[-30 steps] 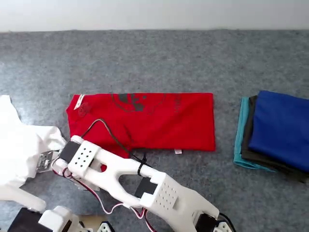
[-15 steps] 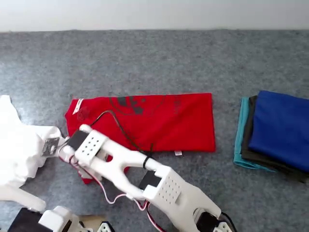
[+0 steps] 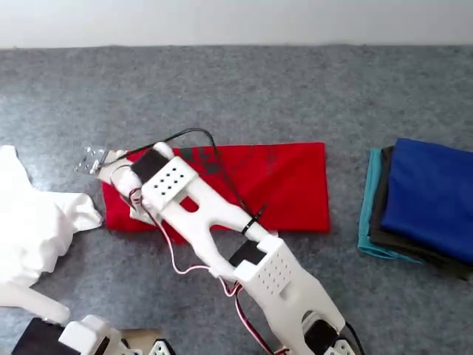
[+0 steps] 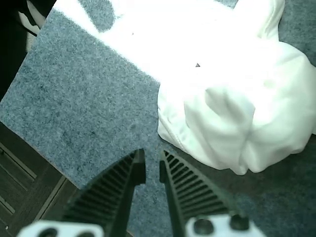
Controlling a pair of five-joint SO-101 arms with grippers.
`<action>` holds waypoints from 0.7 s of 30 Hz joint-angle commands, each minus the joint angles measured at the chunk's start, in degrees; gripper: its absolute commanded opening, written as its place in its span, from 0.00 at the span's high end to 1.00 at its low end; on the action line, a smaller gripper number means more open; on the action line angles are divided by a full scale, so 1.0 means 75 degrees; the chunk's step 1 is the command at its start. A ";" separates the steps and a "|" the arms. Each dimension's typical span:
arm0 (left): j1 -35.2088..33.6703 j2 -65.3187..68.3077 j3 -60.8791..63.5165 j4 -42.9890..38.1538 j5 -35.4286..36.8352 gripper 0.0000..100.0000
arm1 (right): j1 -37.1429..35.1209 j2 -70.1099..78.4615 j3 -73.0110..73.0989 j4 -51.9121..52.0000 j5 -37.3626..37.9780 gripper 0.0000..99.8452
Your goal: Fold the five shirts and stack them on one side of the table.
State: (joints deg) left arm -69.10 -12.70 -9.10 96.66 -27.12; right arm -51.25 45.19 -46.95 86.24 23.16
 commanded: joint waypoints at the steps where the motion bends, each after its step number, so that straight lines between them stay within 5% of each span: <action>1: 0.0012 -0.0234 -0.0018 -0.0094 -0.0105 0.94 | 0.0287 -0.0463 -0.0305 -0.0451 0.0094 0.99; 10: 0.0000 -0.0281 -0.0018 -0.0059 -0.0105 0.94 | 0.0944 0.0076 -0.0340 -0.0522 -0.0316 0.74; 18: 0.0000 -0.0281 -0.0018 -0.0047 -0.0105 0.94 | 0.1248 0.0147 -0.1336 0.0100 -0.0527 0.74; 21: -0.0012 -0.0281 -0.0018 -0.0047 -0.0105 0.94 | 0.0932 0.0018 -0.2145 0.1178 -0.0492 0.83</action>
State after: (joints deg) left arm -69.19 -12.70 -9.10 96.66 -27.12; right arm -42.55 48.26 -56.88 88.70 19.82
